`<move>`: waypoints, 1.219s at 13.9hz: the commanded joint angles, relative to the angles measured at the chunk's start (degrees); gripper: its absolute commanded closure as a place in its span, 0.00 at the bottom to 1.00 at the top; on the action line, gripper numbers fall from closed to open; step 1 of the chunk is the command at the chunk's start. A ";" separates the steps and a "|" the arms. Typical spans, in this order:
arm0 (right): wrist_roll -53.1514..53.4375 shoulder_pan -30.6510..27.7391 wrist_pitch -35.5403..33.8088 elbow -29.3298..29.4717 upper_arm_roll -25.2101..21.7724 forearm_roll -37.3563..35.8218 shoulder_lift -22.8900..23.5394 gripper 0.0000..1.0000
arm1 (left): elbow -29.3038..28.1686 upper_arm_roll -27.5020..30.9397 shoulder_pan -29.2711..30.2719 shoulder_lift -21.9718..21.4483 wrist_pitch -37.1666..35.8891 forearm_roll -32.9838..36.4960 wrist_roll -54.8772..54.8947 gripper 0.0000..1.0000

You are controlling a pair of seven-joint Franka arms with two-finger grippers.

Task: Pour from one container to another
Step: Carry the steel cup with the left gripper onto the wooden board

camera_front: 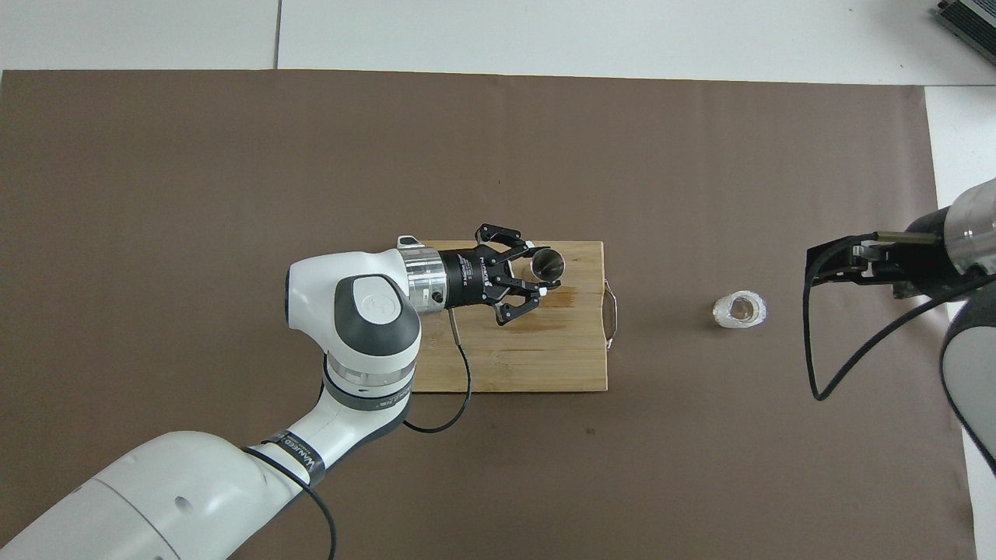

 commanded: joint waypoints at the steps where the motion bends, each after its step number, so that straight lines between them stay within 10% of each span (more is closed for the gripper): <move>1: -0.82 -0.22 -0.33 -0.55 -0.31 1.58 -0.89 0.00 | -0.77 0.78 -1.00 -0.67 1.03 -1.91 1.96 0.68; 12: -0.82 -0.22 -0.33 -0.55 -0.31 1.58 -0.89 0.00 | -0.77 0.87 -0.29 -0.76 1.73 -0.95 3.72 0.00; 17: -0.82 -0.22 -0.33 -0.55 -0.31 1.58 -0.89 0.00 | 1.42 0.87 2.42 -0.58 -2.47 3.43 3.72 0.00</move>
